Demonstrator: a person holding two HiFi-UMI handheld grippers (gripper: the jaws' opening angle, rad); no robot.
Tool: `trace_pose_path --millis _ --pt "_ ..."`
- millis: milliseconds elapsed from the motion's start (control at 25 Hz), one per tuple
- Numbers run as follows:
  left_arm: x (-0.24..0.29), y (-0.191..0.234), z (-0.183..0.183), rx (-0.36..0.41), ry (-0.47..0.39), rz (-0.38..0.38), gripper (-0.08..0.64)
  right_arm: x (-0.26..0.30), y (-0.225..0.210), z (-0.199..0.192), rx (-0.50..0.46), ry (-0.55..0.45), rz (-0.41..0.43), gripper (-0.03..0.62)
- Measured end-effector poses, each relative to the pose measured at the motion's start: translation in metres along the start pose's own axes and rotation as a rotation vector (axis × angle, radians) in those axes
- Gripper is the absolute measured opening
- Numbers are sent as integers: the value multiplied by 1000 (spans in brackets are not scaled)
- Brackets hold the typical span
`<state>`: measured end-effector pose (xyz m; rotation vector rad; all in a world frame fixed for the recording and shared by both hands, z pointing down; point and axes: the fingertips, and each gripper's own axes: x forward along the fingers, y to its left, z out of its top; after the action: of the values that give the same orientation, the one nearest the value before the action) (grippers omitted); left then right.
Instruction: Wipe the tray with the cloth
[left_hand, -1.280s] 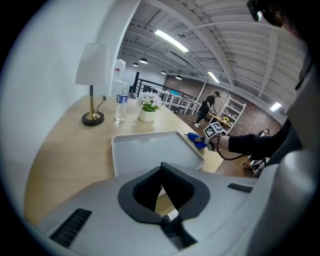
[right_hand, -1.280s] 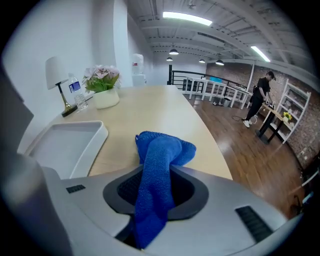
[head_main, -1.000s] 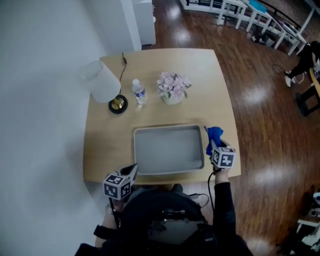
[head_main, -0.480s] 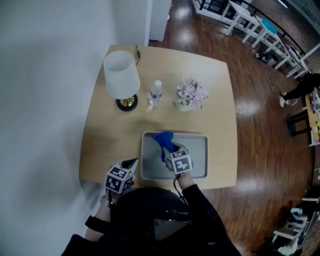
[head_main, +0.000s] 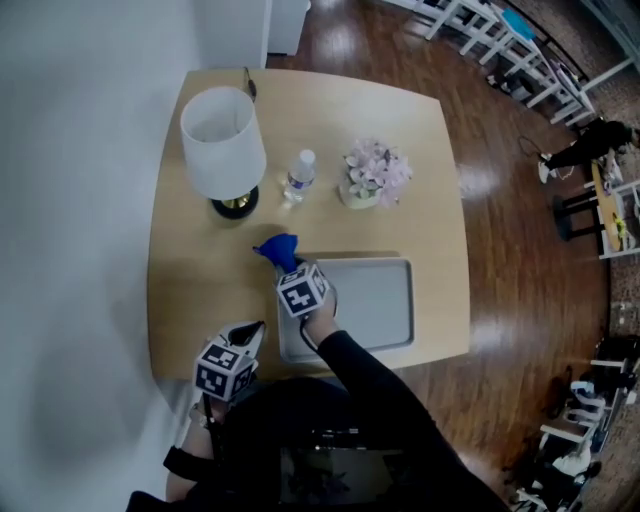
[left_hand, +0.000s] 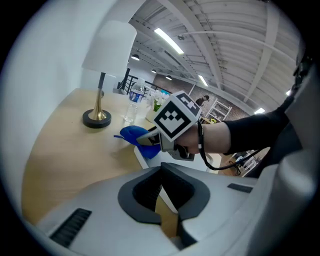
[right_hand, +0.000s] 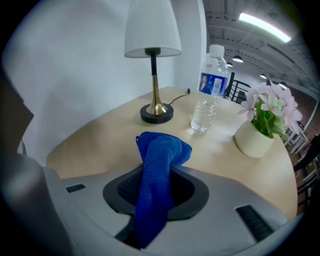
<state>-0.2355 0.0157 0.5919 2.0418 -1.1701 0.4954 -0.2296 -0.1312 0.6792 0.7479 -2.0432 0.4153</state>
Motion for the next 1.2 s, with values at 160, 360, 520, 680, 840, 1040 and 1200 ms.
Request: trace_pose_path --millis 160,360,520,680,840,1040,1200 --pt "0 4 5 -13 -4 58 0 1 1 -1 -43 15 34 109" --pt "16 -12 11 -25 13 108 0 -10 -30 -6 -51 30 39 109" --pt "33 -34 22 1 29 105 0 -20 -69 -30 -28 42 20 109" --pt "49 -58 32 24 40 90 0 -35 -113 -53 8 52 -18 109" --pt "63 -79 38 53 51 76 0 -47 -160 -77 77 59 -52 109" --pt "73 -99 38 79 77 64 0 -66 -218 -106 179 71 -97 109" --pt "77 -110 39 99 80 63 0 -78 -253 -125 215 90 -133 109"
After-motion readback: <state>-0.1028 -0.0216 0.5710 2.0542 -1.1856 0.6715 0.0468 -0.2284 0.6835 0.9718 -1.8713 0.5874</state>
